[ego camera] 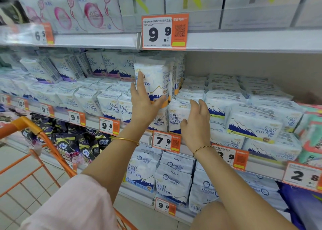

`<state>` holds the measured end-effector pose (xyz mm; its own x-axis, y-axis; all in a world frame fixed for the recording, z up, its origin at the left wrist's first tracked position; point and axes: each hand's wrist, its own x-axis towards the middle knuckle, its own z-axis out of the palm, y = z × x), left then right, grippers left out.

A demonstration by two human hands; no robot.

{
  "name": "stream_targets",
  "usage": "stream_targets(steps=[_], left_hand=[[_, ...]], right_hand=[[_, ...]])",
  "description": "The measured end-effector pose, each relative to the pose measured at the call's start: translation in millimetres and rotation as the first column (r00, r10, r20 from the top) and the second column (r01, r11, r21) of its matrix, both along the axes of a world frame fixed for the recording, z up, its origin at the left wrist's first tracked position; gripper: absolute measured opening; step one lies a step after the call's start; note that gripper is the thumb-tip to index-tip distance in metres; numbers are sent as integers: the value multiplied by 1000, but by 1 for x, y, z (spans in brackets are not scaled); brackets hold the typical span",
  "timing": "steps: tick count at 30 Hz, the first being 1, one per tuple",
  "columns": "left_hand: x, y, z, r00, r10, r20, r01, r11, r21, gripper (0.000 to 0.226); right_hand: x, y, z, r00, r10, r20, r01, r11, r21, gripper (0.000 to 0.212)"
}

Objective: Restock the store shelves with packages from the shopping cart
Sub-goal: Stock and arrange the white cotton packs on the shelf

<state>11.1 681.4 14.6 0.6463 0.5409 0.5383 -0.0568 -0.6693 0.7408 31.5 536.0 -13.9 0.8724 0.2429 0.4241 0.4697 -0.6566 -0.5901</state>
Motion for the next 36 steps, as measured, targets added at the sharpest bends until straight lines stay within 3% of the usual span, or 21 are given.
stream_targets(steps=[7,11,14,18,22,25,28,32,36], left_hand=[[-8,-7,6,1000,15,19,-15,1000,-22,101],[-18,-24,6,975,136,175,-155,983,100,84],[-20,-55,2,966,20,257,-97,951,295,63],[7,-101,-9,969,-247,5,210,833,511,48],[34,-145,-12,914,-323,-244,399,823,404,54],[49,-165,-14,861,-349,-370,474,814,336,57],[54,-177,-20,840,-387,-381,511,800,314,55],[53,-178,-24,873,-340,-349,459,814,356,54],[57,-177,-17,905,-262,-335,395,807,438,52]], right_hand=[[-2,2,1,1000,0,7,0,1000,-4,60],[-10,-8,7,998,56,35,-56,998,19,58],[-13,-37,14,991,86,107,-91,995,48,52],[-2,-102,24,981,-42,191,30,998,63,49],[27,-165,29,979,-164,122,178,977,-118,48],[42,-186,25,996,-85,-40,66,933,-354,68],[49,-190,21,998,-43,-49,21,925,-380,68],[52,-189,18,999,-38,27,46,926,-374,64],[53,-194,24,1000,8,0,-7,912,-410,64]])
